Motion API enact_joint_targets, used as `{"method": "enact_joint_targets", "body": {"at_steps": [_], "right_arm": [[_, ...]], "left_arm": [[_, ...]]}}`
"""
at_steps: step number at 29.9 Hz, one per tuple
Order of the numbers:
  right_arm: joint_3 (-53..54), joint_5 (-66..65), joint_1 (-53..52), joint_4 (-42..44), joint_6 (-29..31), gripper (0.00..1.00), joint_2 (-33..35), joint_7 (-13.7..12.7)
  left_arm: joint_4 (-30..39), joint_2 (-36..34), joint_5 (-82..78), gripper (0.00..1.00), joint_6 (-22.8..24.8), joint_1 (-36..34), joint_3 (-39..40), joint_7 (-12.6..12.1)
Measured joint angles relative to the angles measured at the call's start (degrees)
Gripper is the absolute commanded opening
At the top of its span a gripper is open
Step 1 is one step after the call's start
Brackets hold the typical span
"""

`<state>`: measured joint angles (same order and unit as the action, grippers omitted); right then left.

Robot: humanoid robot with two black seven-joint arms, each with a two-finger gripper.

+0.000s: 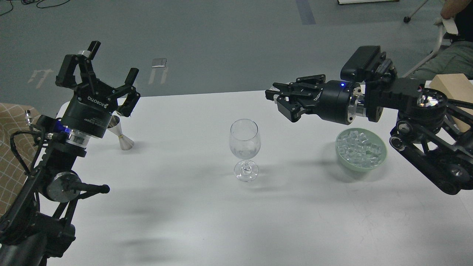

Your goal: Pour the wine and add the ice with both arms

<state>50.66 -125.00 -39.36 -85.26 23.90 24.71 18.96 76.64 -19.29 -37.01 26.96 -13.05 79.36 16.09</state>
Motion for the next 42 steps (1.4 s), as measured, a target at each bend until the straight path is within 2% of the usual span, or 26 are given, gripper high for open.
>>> {"method": "enact_joint_targets", "body": {"at_steps": [12, 42], "right_arm": [[-5.67, 0.0, -1.74, -0.07, 2.63, 0.15, -2.95, -0.77], [-6.1, 0.0, -2.89, 0.74, 3.43, 0.15, -5.07, -1.32]], "left_arm": [[-0.03, -0.65, 0.09, 0.98, -0.07, -0.03, 0.67, 0.05], [0.01, -2.21, 0.63, 0.98, 0.4, 0.04, 1.71, -0.17]]}}
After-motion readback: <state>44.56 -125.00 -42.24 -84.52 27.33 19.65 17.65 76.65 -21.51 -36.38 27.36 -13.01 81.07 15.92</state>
